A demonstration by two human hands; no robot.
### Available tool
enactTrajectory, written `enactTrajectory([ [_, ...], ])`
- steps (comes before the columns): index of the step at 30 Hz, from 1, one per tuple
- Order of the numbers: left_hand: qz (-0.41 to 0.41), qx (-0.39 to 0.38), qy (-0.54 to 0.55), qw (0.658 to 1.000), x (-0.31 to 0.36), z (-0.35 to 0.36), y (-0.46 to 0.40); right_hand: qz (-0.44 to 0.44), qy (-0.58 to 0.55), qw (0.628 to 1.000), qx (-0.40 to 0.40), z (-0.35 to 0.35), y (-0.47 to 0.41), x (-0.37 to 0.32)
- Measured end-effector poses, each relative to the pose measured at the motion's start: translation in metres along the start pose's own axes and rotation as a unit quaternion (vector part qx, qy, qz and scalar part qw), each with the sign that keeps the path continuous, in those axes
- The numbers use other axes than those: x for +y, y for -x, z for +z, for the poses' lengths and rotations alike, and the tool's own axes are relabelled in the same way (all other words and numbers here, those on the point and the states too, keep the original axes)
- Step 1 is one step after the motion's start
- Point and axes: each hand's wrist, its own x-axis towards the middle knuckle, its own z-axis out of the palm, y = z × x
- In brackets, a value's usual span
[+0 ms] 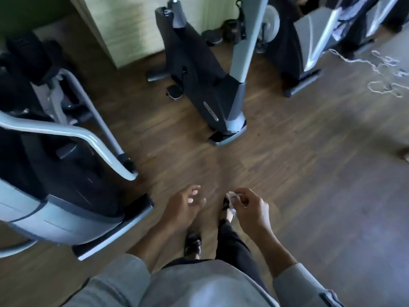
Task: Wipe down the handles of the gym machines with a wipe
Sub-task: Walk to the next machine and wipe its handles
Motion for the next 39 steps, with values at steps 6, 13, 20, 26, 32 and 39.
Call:
enactTrajectory([
  [6,-0.054,0.094,0.015,0.994,0.027,-0.012,-0.047,-0.056,0.028,0.993,-0.096,0.007,-0.091,-0.024],
  [13,-0.085,0.197,0.045,0.976,0.081,-0.029,-0.097,-0.154,0.038,0.967,-0.201,0.006,-0.190,-0.087],
  [20,-0.088,0.308,0.072,0.944,0.106,-0.073,-0.112,-0.277,0.076,0.925,-0.249,0.039,-0.242,-0.143],
  [26,-0.060,0.403,0.075,0.910,0.119,-0.162,-0.107,-0.389,0.042,0.884,-0.257,0.078,-0.237,-0.243],
  [32,0.007,0.463,0.009,0.886,0.133,-0.279,-0.099,-0.477,-0.037,0.852,-0.214,0.109,-0.205,-0.373],
  [39,0.136,0.495,-0.086,0.854,0.150,-0.430,-0.064,-0.549,-0.108,0.821,-0.115,0.155,-0.151,-0.520],
])
